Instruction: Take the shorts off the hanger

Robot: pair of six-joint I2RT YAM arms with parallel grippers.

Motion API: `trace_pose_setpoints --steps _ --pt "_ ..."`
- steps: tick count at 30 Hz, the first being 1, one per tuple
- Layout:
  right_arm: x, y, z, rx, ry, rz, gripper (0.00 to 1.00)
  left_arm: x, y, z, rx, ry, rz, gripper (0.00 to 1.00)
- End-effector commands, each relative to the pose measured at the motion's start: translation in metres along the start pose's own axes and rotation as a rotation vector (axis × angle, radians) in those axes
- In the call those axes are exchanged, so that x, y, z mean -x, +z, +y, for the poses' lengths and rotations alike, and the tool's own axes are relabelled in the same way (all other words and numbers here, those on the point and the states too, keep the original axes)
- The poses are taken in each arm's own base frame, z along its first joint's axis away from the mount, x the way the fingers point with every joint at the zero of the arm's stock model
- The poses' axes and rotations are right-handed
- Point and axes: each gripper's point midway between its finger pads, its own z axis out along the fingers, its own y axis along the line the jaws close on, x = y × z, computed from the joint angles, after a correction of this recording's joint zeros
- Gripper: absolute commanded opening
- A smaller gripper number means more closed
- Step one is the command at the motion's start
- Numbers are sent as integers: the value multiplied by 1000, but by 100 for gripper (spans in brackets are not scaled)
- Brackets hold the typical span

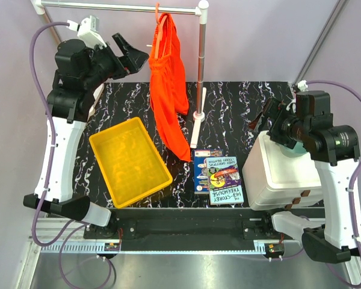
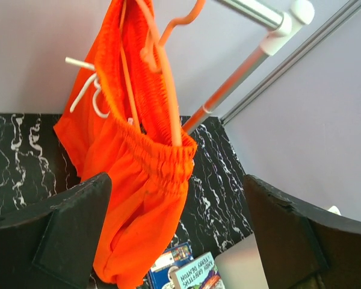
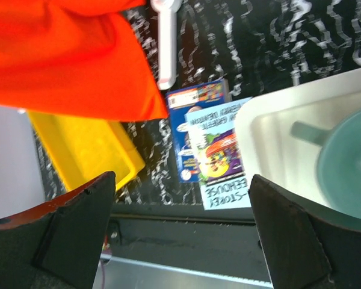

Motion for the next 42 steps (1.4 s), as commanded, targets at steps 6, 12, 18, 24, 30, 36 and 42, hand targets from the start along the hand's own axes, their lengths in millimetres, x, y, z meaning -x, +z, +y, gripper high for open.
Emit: trace_pose_setpoints --steps 6,12,18,24,30,36,42 --pt "-2 -39 41 241 -133 16 100 25 59 -4 -13 75 -63 92" --pt "12 -50 50 275 -220 -29 100 19 98 0 -36 67 -43 81" --pt "17 -49 50 258 -228 -29 100 3 113 1 -76 38 0 60" --pt "19 -46 50 246 -226 -22 100 -11 114 5 -78 13 36 48" --pt "18 -40 51 244 -223 -4 100 2 112 -4 -104 13 5 31" --pt "17 -35 52 247 -216 15 100 18 103 -14 -115 15 -40 15" --pt "13 -30 56 273 -210 46 100 38 82 -25 -118 -11 -90 0"
